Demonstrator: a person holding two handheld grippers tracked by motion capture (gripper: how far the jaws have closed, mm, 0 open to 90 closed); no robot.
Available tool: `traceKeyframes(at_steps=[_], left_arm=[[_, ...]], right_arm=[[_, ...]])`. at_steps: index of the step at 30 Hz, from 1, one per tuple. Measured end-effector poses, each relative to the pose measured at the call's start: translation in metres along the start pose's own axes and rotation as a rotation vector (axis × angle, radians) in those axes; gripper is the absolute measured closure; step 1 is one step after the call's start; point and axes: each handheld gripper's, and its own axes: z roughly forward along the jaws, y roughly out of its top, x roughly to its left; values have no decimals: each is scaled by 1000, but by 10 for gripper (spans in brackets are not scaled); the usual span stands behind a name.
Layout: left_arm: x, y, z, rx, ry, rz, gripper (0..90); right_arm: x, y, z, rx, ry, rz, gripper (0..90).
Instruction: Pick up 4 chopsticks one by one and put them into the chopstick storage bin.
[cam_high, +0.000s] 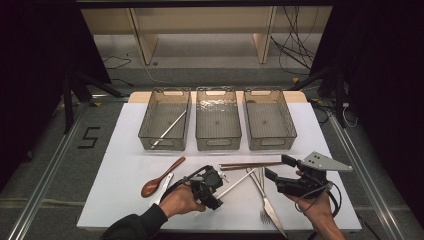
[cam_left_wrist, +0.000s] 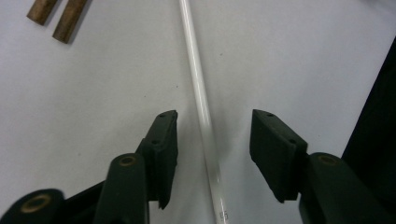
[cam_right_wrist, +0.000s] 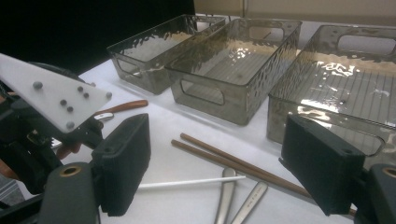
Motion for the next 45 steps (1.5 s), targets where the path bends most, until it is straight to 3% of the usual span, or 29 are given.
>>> traceKeyframes(at_steps=[20,33,45], left_arm=[[-3,-1,9,17,30,45,773],[2,-1,9,2,4,-24,834],[8,-2,6,-24,-24,-31,840]], right_arm=[[-1,0,0,1,-3,1,248],[-1,0,0,0,-3,-2,249],[-1,0,-1,-3,-7,-8,249]])
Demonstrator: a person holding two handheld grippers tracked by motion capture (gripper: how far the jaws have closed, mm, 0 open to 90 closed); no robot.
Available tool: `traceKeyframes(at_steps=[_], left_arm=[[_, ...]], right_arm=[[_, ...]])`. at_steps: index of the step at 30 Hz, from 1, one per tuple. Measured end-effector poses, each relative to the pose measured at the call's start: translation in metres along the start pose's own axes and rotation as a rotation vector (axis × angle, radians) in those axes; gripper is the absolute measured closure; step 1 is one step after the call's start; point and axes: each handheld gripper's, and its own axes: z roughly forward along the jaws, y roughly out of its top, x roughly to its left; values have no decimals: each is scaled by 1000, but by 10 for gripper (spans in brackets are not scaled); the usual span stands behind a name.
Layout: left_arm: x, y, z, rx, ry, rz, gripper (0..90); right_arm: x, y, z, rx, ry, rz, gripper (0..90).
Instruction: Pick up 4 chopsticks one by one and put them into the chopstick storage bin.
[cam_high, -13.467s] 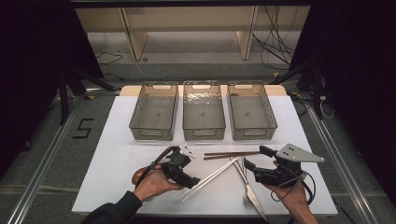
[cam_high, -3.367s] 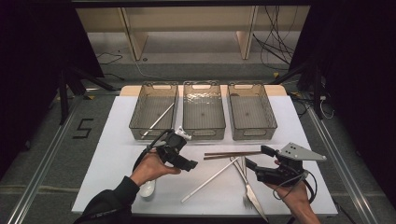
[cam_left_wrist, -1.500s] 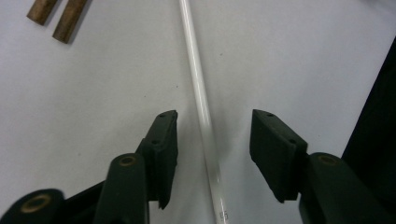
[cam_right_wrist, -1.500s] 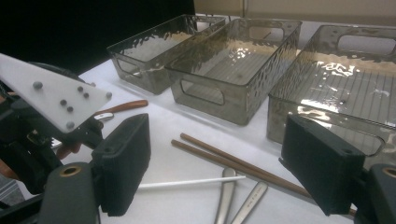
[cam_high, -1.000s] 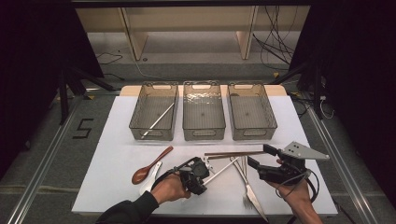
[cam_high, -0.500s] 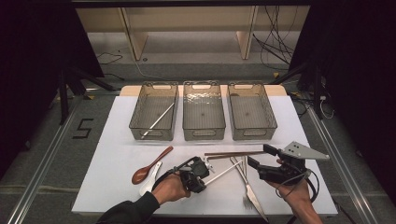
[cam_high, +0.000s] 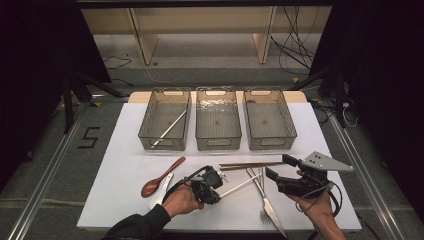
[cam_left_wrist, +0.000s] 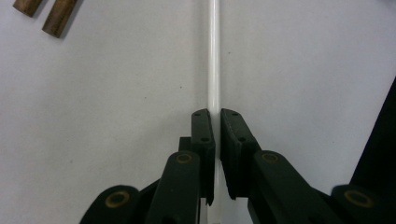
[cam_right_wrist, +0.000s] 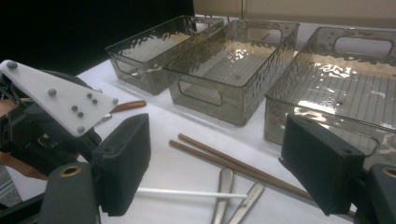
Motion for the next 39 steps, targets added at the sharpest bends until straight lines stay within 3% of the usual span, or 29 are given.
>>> traceKeyframes(at_steps=[14,24,39], left_arm=[[17,0,-28,-91,-5,-20,839],[31,0,-52,-179,3,-64,839],[46,-5,-73,-231,17,-103,839]], right_arm=[[0,0,0,0,-4,-1,249],[0,0,0,1,-6,-4,249],[0,0,-1,2,-9,-7,249]])
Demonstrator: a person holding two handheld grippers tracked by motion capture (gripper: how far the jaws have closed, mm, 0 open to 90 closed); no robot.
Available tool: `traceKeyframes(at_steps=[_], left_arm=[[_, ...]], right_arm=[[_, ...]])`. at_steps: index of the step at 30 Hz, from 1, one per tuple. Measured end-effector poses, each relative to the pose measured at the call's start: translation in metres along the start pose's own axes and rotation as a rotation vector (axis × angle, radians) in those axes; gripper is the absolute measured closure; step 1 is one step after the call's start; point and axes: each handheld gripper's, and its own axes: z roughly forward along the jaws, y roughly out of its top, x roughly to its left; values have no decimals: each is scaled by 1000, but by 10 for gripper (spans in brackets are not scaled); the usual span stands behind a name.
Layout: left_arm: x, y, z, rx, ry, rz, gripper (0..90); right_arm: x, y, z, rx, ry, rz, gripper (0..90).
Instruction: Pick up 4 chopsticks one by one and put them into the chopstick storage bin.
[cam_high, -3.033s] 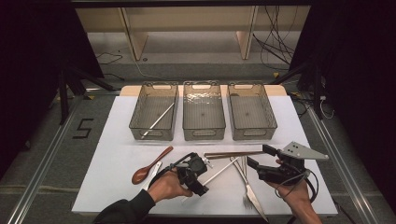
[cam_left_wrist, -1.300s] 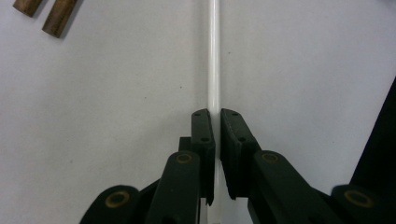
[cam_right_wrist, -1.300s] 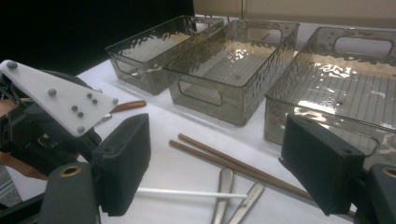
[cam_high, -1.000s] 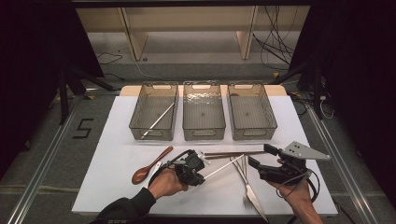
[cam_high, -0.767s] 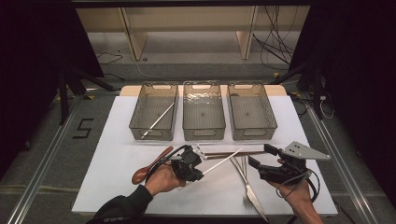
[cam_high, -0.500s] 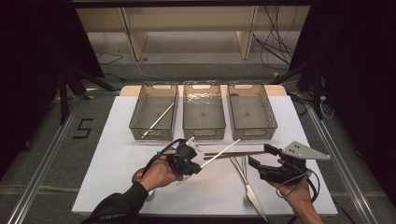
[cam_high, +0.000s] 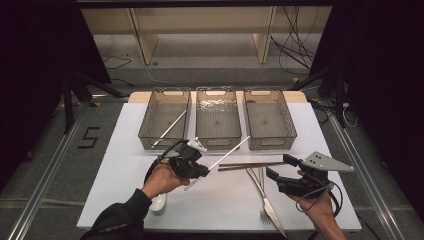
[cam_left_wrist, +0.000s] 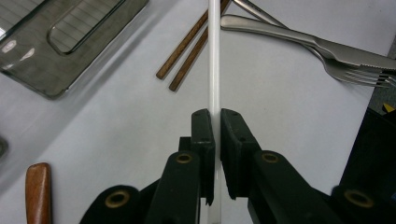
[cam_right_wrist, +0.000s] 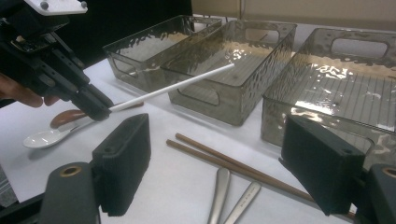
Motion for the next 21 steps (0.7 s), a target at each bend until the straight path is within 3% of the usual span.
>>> traceKeyframes(at_steps=[8,21], left_arm=[[8,2,-12,-34,14,-17,839],[39,-1,-37,-103,71,-84,839]], right_arm=[[0,0,0,1,0,-4,249],[0,-1,1,7,-2,-3,249]])
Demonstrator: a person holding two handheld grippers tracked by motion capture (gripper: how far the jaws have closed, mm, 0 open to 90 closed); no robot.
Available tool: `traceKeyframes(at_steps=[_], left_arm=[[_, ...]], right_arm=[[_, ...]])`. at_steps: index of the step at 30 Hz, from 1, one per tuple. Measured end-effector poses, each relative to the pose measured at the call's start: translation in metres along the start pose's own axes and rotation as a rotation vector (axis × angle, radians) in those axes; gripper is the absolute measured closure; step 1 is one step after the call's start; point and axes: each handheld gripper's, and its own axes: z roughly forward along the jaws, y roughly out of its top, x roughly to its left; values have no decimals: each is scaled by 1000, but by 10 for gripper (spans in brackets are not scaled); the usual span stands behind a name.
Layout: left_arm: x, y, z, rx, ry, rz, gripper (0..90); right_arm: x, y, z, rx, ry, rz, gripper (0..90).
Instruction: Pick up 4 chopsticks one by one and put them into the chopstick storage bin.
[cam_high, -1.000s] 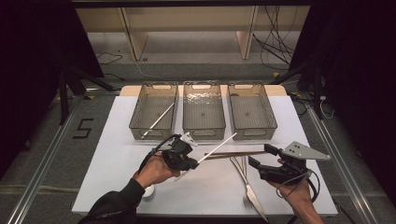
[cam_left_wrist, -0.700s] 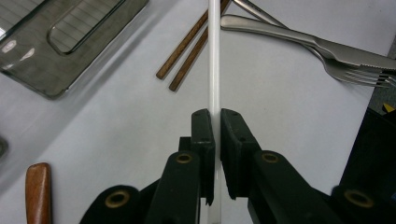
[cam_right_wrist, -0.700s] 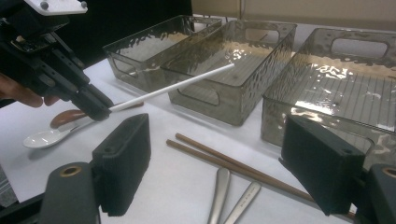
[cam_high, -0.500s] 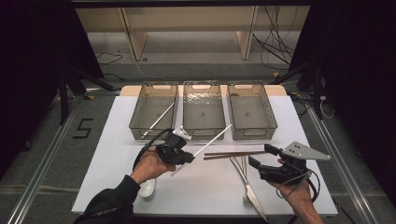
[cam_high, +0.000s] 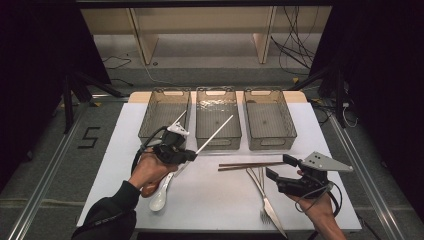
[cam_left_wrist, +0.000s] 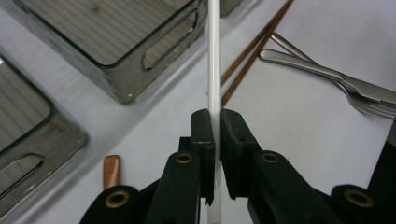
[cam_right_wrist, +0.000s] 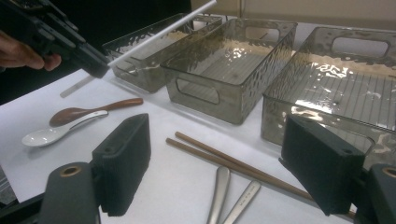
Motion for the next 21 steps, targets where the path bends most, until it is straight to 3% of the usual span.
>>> traceKeyframes(at_steps=[9,15,21], left_arm=[[15,0,-9,-28,30,-41,839],[24,1,-11,-28,47,-52,839],[31,7,-18,-57,62,-64,839]], right_arm=[[-1,0,0,1,-3,1,249],[-1,0,0,2,-4,2,249],[-1,0,1,2,-5,4,249]])
